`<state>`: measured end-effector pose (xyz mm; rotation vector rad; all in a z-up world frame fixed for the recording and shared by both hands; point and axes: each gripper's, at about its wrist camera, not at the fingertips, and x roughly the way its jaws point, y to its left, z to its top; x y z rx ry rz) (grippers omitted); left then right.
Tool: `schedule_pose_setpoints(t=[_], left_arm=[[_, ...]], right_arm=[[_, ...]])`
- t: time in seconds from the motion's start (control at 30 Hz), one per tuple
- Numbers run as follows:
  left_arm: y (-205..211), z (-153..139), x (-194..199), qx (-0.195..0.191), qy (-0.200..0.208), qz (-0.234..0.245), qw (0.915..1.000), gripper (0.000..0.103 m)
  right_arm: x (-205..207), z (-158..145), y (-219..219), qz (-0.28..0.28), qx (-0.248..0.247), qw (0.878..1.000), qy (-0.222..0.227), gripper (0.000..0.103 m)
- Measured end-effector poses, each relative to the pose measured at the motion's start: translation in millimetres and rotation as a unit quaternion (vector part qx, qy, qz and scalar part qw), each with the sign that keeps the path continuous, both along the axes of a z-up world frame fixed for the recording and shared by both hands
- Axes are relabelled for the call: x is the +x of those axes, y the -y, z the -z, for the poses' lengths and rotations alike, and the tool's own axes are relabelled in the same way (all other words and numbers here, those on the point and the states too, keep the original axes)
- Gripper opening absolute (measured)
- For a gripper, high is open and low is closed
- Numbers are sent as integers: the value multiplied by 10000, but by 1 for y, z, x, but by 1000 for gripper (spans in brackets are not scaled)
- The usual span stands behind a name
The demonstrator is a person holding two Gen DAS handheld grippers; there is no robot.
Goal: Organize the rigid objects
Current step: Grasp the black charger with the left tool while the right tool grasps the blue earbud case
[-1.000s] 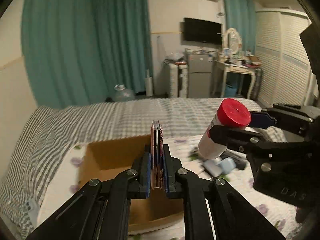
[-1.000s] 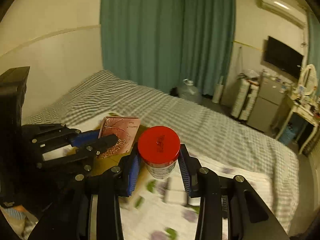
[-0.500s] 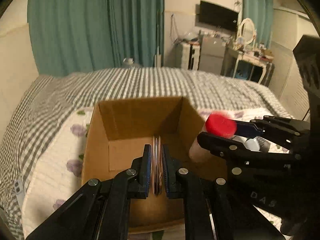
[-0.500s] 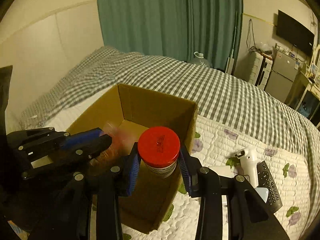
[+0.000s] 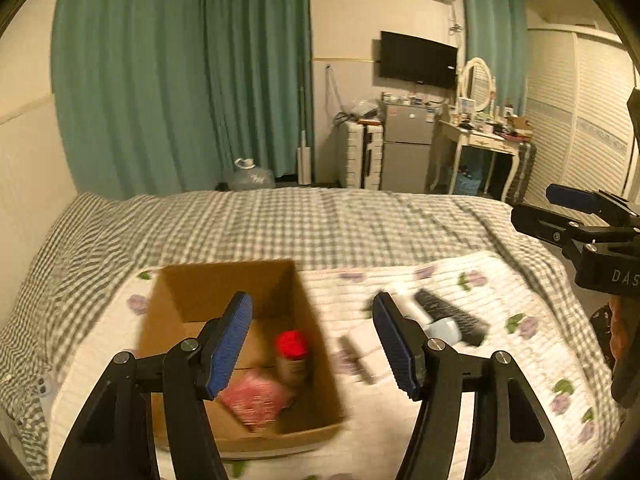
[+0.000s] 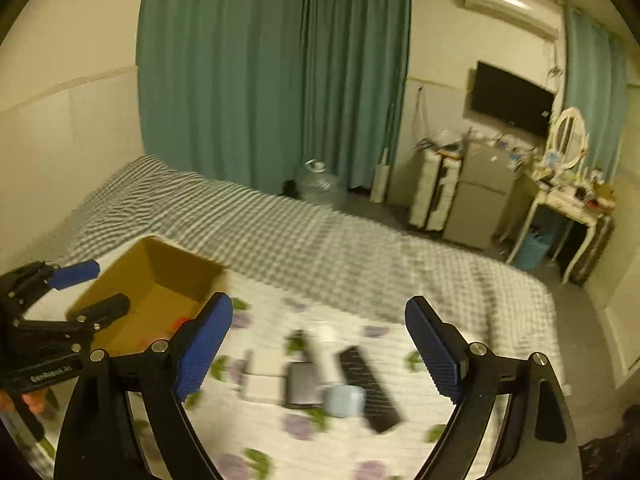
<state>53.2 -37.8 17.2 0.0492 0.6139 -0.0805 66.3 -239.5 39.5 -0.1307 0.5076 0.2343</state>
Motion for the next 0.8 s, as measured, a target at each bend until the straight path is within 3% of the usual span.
schedule_pose_setpoints(t=[0.23,0.4,0.57,0.67,0.8], left_arm=[[73,29,19,80,-345,160,9992,66],[105,83,44,236,-846,155,9960,66],[111,127,62,344,-1163,27,9926,66],[108,138,67,342,-1220,-62,9919,66],[102,146,73,268,-1230,-145,9919,66]], right_arm=[[10,20,54,4,43,9999,-117,88],[41,75,70,-38,26,9982,-593,88],[69,147,60,-364,-101,9915,-1248,77],[74,186,44,-687,-484,9855,-1474,69],[76,217,32,-913,-672,9820,-1511,69]])
